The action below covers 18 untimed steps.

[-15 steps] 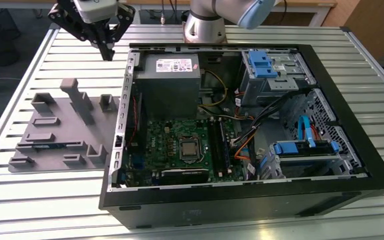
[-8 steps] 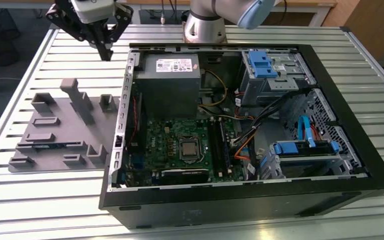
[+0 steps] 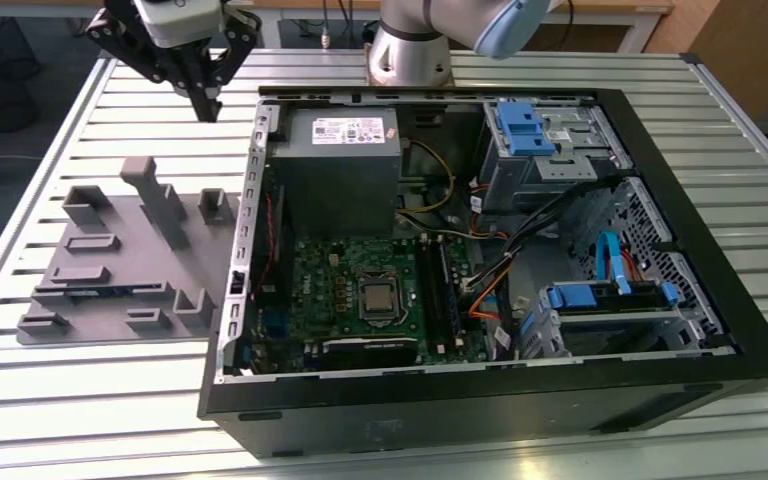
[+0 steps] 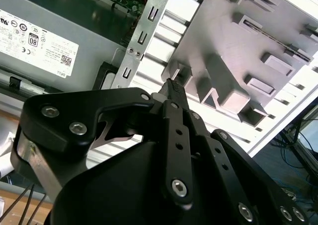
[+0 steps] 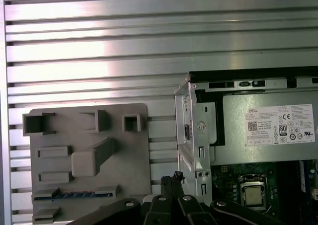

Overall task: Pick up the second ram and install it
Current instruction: 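Reach for the second ram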

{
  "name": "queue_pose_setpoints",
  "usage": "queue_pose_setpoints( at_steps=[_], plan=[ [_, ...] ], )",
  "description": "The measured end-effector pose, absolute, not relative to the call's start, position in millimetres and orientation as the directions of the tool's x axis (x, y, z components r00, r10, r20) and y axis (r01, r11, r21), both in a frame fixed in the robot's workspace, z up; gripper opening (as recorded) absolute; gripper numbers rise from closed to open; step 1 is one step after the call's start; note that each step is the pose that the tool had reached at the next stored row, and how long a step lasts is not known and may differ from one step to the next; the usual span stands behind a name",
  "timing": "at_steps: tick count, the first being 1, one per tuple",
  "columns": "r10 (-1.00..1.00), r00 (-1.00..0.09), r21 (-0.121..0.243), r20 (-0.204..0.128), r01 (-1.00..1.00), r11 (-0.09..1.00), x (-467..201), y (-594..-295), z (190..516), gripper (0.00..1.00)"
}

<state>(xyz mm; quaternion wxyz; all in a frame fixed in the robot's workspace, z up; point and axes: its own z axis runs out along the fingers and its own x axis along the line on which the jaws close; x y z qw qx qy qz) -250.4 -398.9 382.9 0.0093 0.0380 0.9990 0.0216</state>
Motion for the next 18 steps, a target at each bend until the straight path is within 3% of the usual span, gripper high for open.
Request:
queue_pose_setpoints(
  at_steps=[18],
  plan=[
    [0.076,-0.997,0.044,-0.016,0.075,0.996,-263.8,-398.9,382.1,0.11]
  ],
)
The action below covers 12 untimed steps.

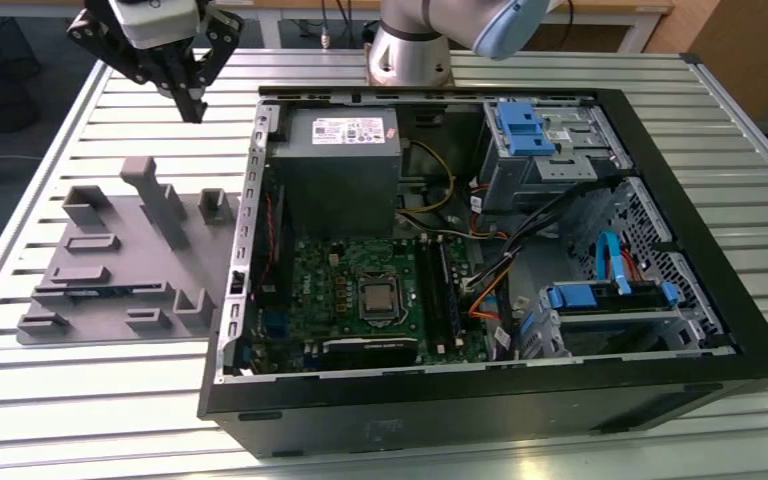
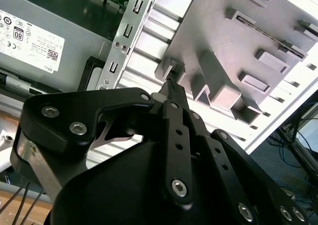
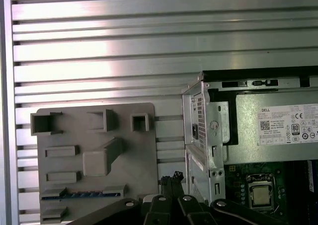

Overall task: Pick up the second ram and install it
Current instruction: 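Reach for the second ram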

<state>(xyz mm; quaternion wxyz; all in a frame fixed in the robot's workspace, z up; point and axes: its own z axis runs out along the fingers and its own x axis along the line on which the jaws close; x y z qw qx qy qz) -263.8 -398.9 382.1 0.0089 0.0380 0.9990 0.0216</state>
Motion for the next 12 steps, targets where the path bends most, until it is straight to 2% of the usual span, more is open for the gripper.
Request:
queue_pose_setpoints(
  at_steps=[12],
  plan=[
    [0.076,-0.997,0.044,-0.015,0.076,0.996,-275.1,-398.9,381.5,0.11]
  ],
)
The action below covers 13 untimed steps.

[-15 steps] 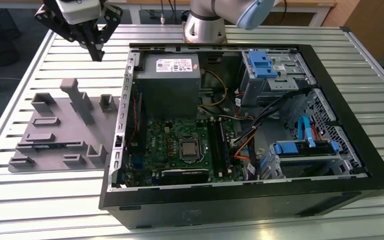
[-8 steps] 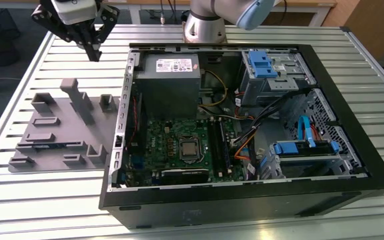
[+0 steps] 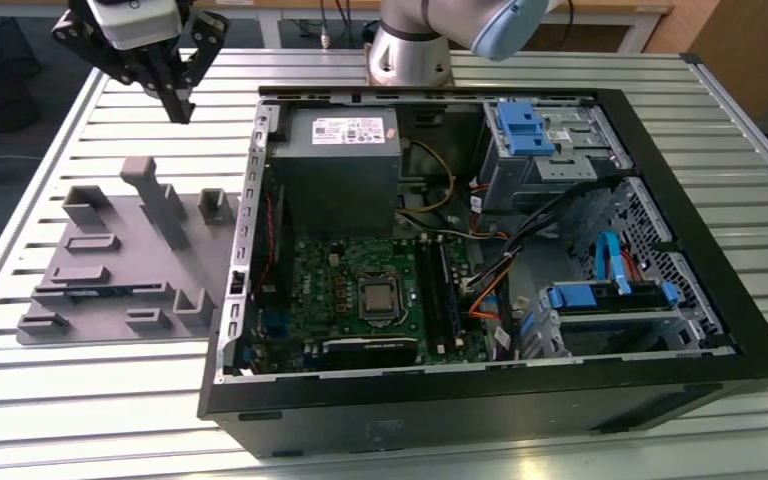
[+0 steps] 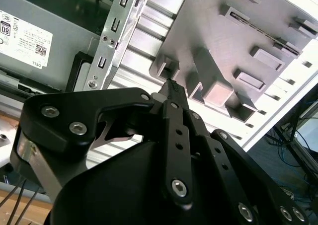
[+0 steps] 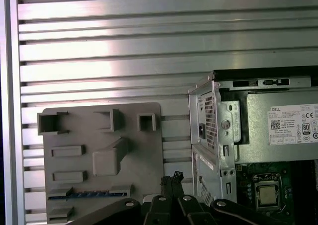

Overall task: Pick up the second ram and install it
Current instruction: 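Reach for the second ram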

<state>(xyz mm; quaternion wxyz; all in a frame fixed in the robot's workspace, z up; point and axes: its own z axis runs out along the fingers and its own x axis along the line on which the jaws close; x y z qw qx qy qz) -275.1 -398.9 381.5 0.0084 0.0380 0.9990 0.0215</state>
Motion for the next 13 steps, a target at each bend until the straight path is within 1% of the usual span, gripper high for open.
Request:
queue_pose_setpoints(
  at_steps=[13],
  plan=[
    [0.076,-0.997,0.044,-0.014,0.076,0.996,-284.0,-398.9,380.9,0.11]
  ],
)
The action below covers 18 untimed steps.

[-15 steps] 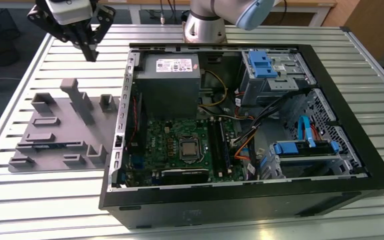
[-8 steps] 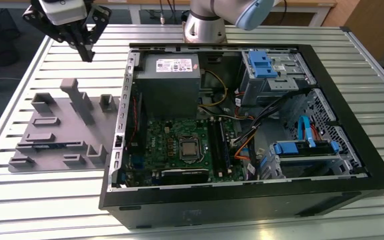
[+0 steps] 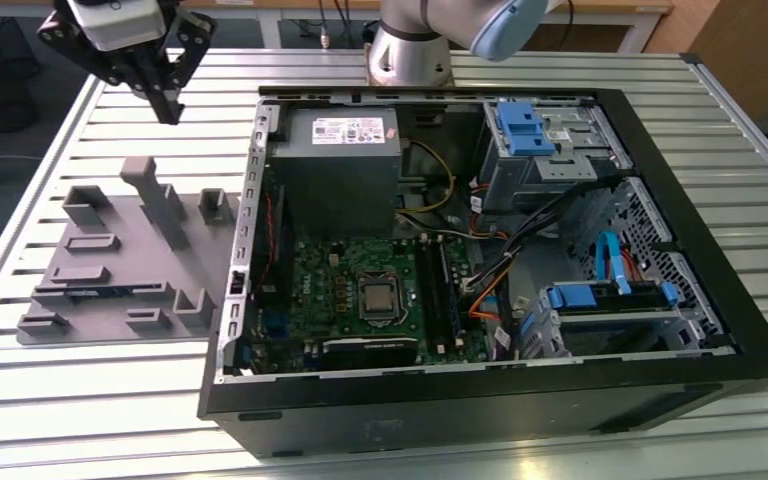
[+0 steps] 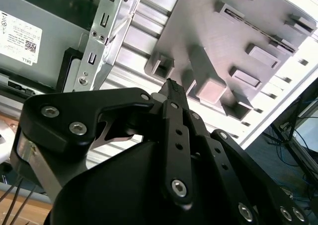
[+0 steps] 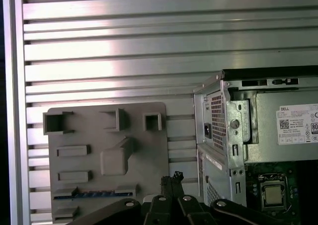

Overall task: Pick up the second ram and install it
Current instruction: 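Reach for the second ram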

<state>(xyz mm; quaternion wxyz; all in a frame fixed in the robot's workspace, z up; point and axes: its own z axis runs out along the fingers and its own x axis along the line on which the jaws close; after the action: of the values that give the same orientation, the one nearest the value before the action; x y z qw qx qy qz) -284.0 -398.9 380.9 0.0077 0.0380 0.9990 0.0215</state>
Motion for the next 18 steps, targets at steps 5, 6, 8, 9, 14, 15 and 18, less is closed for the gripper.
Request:
queue_pose_setpoints(
  at_steps=[5,6,8,9,14,15,18],
  plan=[
    [0.076,-0.997,0.044,-0.014,0.076,0.996,-286.4,-398.9,380.7,0.11],
    [0.076,-0.997,0.044,-0.014,0.076,0.996,-287.0,-398.9,380.7,0.11],
    [0.076,-0.997,0.044,-0.014,0.076,0.996,-288.2,-398.9,380.6,0.11],
    [0.076,-0.997,0.044,-0.013,0.076,0.996,-288.8,-398.9,380.6,0.11],
    [0.076,-0.997,0.044,-0.013,0.076,0.996,-291.7,-398.9,380.3,0.11],
    [0.076,-0.997,0.044,-0.013,0.076,0.996,-292.3,-398.9,380.3,0.11],
    [0.076,-0.997,0.043,-0.013,0.076,0.996,-293.8,-398.9,380.2,0.11]
  ],
)
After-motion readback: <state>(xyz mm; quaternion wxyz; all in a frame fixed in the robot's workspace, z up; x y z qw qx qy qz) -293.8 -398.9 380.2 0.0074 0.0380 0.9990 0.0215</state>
